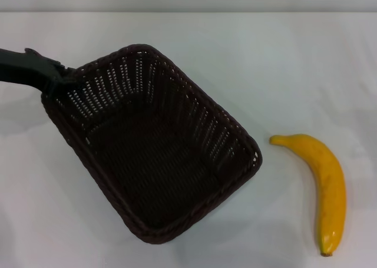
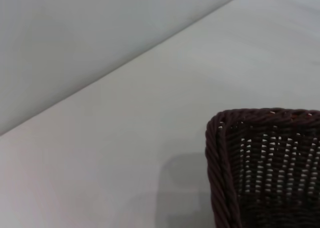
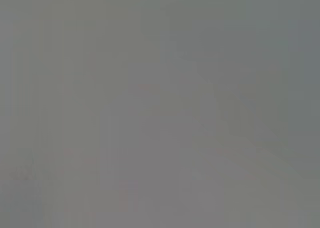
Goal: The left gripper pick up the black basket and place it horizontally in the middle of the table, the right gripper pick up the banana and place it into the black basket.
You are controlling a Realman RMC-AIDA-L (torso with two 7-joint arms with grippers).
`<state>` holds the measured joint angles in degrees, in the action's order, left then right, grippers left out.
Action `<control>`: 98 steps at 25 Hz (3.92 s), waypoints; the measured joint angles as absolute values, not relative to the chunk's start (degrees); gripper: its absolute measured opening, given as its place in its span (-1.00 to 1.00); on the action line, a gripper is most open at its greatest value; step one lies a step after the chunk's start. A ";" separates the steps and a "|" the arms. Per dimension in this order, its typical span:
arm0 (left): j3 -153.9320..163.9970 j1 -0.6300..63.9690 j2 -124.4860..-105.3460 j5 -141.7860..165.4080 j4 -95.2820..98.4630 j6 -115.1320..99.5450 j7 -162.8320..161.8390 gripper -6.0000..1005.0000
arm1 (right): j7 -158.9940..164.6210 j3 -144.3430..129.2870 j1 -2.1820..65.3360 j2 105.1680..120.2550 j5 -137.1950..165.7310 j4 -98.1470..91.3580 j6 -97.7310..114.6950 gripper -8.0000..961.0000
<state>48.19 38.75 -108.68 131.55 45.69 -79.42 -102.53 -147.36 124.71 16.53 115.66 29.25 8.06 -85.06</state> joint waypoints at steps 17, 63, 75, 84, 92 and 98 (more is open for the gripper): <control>48.39 22.45 -117.92 121.10 66.96 -79.83 -118.69 -0.62 | -147.82 124.89 17.25 115.02 28.95 11.47 -82.88 0.75; 49.80 16.14 -114.71 117.22 67.95 -84.70 -142.82 -0.61 | -145.21 124.38 14.54 114.20 29.44 17.86 -81.35 0.75; 48.62 21.01 -112.42 117.99 62.93 -89.91 -143.01 0.25 | -144.26 124.30 14.31 114.35 29.54 17.07 -83.19 0.75; 48.56 25.28 -110.86 118.11 58.26 -94.76 -142.96 0.34 | -144.22 124.20 14.29 114.39 29.54 16.86 -83.36 0.75; 48.64 29.10 -110.02 117.79 54.01 -99.02 -142.79 0.34 | -144.22 123.75 14.73 114.43 29.53 16.41 -83.00 0.75; 48.55 31.28 -108.84 117.75 49.70 -101.76 -141.16 0.34 | -142.68 123.70 13.95 114.25 29.58 16.58 -82.75 0.75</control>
<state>48.55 31.28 -108.84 117.75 49.70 -101.76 -141.16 -142.68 123.70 13.95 114.25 29.58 16.58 -82.75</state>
